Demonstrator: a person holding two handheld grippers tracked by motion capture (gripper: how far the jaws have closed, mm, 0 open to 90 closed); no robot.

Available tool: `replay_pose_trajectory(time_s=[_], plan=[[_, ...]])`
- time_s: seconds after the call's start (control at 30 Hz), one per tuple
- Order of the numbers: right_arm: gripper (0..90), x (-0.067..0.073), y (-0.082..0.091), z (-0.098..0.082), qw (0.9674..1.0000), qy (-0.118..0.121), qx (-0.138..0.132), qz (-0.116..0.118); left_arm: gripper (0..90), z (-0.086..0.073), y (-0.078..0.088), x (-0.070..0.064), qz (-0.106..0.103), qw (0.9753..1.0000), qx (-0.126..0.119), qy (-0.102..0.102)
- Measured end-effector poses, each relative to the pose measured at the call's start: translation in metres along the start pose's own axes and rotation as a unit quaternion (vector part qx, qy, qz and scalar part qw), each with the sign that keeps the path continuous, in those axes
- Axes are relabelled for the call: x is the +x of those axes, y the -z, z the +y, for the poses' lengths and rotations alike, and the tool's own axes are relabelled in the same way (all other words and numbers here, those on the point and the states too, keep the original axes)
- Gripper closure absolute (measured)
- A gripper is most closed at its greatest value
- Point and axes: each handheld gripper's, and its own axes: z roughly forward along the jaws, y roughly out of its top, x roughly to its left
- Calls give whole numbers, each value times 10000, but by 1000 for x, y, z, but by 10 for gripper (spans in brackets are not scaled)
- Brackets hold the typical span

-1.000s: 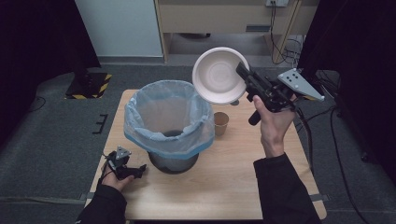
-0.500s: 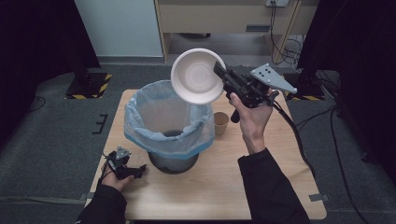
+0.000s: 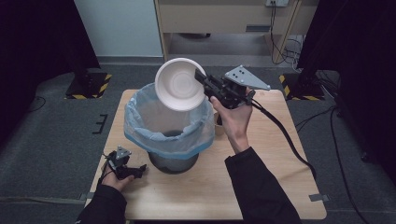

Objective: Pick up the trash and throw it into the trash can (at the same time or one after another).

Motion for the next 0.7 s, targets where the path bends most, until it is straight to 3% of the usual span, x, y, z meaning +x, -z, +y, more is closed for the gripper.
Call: replay_pose_trajectory(time_s=[0.1,0.23,0.37,0.53,0.7], plan=[[817,2,-6,-7,9997,30,220,127,0,0,0,0,-2,10000,1,0],[742,2,-9,-12,9983,99,503,266,0,0,0,0,0,10000,-1,0],[712,-2,-2,-6,9989,61,416,225,0,0,0,0,-2,10000,4,-3],[606,-27,22,9,9997,-155,105,-152,0,0,0,0,-1,10000,9,-11],[567,-49,44,9,9983,-269,23,-516,0,0,0,0,-2,10000,9,-11]])
